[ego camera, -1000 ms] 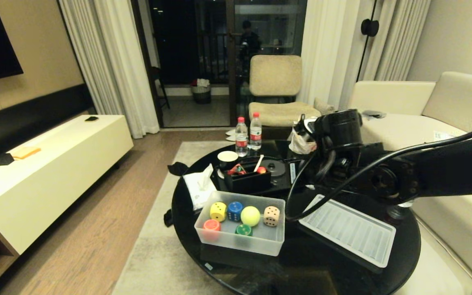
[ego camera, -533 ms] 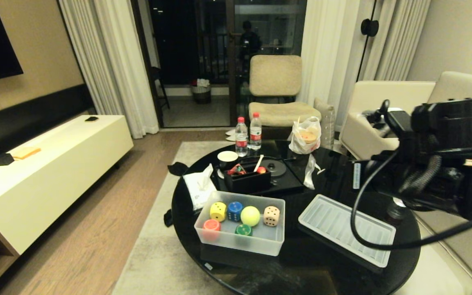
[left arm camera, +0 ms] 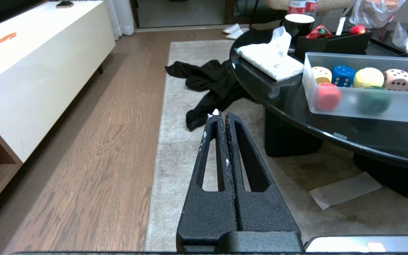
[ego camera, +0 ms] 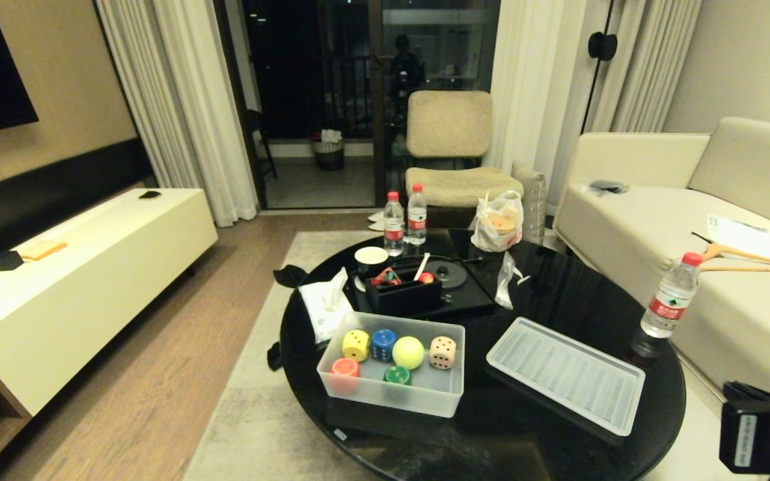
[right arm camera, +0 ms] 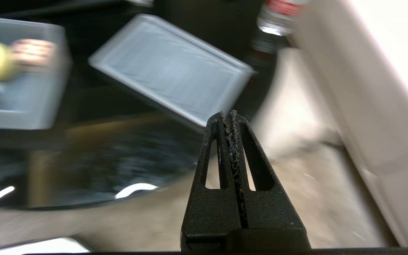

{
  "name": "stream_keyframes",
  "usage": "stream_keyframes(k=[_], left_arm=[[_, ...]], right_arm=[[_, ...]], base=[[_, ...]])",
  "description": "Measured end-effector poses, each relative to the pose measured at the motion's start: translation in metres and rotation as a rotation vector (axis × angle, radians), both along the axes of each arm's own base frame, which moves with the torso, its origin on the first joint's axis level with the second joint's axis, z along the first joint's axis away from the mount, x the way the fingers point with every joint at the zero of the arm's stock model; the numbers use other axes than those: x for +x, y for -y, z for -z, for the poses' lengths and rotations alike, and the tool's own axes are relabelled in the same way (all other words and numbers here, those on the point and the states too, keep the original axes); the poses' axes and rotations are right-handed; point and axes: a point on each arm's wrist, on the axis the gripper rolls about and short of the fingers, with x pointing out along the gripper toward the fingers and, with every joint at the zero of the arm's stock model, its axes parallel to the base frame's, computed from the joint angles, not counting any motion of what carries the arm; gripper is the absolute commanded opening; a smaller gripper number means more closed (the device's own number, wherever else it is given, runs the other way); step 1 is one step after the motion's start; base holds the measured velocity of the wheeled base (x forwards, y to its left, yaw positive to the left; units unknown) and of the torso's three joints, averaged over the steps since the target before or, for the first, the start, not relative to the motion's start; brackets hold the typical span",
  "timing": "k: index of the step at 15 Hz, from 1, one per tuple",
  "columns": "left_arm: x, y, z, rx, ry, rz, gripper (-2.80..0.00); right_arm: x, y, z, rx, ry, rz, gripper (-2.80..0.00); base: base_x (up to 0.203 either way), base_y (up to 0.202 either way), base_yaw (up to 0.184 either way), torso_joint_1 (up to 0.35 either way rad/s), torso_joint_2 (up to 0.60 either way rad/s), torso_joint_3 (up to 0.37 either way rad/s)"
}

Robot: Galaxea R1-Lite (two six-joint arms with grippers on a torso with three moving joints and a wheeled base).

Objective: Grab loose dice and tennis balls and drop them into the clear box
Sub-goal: Pick up the ball on the table

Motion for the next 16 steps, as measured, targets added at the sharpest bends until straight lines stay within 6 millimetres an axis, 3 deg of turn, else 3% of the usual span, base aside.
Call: stream_keyframes(k=[9,13,16], left_arm=[[0.0,0.0,0.0,0.0,0.0,0.0,-2.8],[0.0,0.0,0.0,0.0,0.0,0.0,-2.8],[0.0,0.0,0.0,0.0,0.0,0.0,-2.8]], right_arm=[[-0.067,0.025,0.027,-0.077,0.062,0.357,-2.8],[-0.103,0.026,0.044,-0.076,0.079,0.382,-2.8],[-0.115,0.025,0.057,-0.066,0.107,0.386,-2.8]], base=[[0.0,0.0,0.0,0.0,0.0,0.0],[0.0,0.0,0.0,0.0,0.0,0.0],[0.0,0.0,0.0,0.0,0.0,0.0]])
